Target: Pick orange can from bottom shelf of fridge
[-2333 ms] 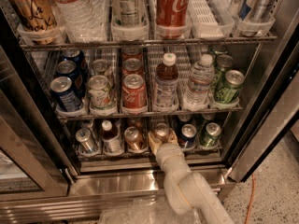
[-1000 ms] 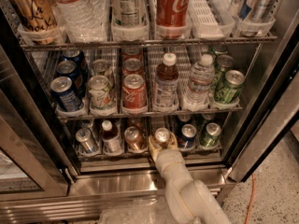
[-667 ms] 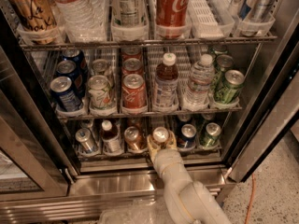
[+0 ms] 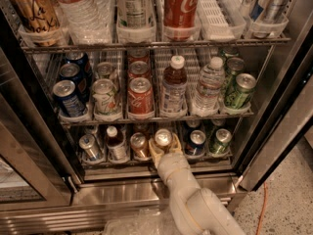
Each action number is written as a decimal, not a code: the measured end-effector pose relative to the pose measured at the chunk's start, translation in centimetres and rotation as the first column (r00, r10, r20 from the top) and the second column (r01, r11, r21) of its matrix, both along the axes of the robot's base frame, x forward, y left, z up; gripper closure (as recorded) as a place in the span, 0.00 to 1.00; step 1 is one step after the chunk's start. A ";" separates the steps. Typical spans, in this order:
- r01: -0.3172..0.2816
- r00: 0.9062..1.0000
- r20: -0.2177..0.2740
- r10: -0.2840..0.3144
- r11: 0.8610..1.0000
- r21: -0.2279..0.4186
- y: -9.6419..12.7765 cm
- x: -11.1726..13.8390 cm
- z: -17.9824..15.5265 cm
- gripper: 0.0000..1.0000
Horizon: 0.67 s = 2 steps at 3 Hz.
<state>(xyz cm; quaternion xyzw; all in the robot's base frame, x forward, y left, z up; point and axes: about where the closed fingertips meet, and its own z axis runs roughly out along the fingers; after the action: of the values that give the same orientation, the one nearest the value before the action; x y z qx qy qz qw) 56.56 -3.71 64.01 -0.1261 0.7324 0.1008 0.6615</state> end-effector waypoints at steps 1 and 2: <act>-0.001 1.000 0.003 0.001 1.000 -0.002 0.0 0.0 0.2 1.00; 0.002 1.000 -0.025 -0.002 1.000 -0.003 0.3 0.0 0.0 1.00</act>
Offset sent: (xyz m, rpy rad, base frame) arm -0.0017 0.0056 -0.0006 -0.0047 0.0634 -0.0064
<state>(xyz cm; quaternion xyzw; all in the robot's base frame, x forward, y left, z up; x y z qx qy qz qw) 56.51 -3.43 64.06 -0.1250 0.7409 0.1009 0.6521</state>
